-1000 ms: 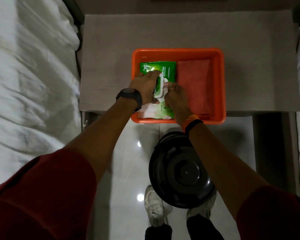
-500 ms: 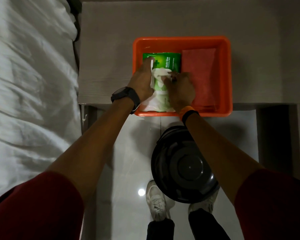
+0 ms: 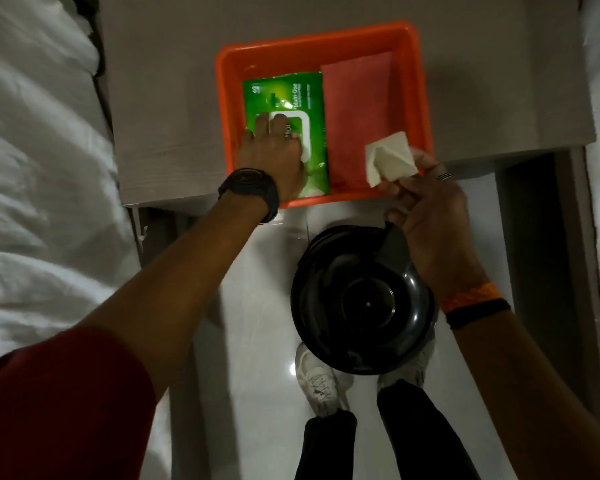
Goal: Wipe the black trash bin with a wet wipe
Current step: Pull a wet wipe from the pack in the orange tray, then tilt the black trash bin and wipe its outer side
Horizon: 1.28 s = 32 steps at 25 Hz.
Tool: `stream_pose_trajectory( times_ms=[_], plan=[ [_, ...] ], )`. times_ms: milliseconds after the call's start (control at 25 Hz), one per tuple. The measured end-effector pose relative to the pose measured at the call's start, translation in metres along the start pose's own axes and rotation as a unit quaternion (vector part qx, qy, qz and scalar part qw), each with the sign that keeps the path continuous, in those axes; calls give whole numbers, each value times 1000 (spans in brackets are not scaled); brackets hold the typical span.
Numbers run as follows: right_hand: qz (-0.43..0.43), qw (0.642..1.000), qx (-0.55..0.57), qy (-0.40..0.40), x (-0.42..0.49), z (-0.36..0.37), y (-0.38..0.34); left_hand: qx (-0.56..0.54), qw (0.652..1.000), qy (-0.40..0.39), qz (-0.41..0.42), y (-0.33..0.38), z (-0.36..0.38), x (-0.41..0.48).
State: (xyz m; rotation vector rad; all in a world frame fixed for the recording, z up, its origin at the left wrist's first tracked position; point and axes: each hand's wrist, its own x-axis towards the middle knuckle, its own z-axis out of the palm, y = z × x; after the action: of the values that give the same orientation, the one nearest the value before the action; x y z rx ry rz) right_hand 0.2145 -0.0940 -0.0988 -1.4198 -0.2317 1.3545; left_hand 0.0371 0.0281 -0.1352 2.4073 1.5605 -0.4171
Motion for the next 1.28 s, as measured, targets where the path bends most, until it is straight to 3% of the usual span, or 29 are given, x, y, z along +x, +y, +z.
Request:
stream_pose_trajectory(
  times_ms=[80,120,160,200,240,280,440,520,640,680,840,1040,1160,1200,1280],
  plan=[
    [37,996,79,-16,-15,-15,1,-94,991,85,33,22,-9,-4],
    [42,994,102,-13,-19,-24,3,-213,968,125,47,42,-11,-11],
    [38,993,116,-11,-20,-32,6,-378,916,130,38,65,-11,-22],
    [32,992,122,-9,-20,-40,10,-534,841,84,8,89,-11,-36],
    [28,992,127,-5,-19,-48,14,-641,767,21,-24,112,-4,-47],
    [30,991,131,4,-18,-57,19,-697,715,-17,-51,129,6,-57],
    [104,972,204,55,-16,-92,47,-784,589,-57,-188,160,55,-83],
    [106,969,210,81,-17,-103,64,-808,547,-47,-213,171,71,-93],
    [35,996,50,59,-28,-118,81,-845,474,-7,-249,186,83,-102],
    [13,999,-12,31,-31,-125,85,-847,465,-3,-258,188,84,-102],
    [-24,981,-189,-46,-31,-150,89,-831,491,-15,-262,185,88,-96],
    [-17,989,-141,-38,-26,-164,91,-813,548,-35,-197,189,92,-97],
    [-2,996,-89,19,-27,-172,91,-784,589,-52,-187,190,96,-97],
    [15,998,-33,55,-27,-177,89,-762,618,-48,-188,192,98,-97],
    [49,987,72,137,-25,-191,86,-652,741,11,-161,195,103,-92]
  ],
)
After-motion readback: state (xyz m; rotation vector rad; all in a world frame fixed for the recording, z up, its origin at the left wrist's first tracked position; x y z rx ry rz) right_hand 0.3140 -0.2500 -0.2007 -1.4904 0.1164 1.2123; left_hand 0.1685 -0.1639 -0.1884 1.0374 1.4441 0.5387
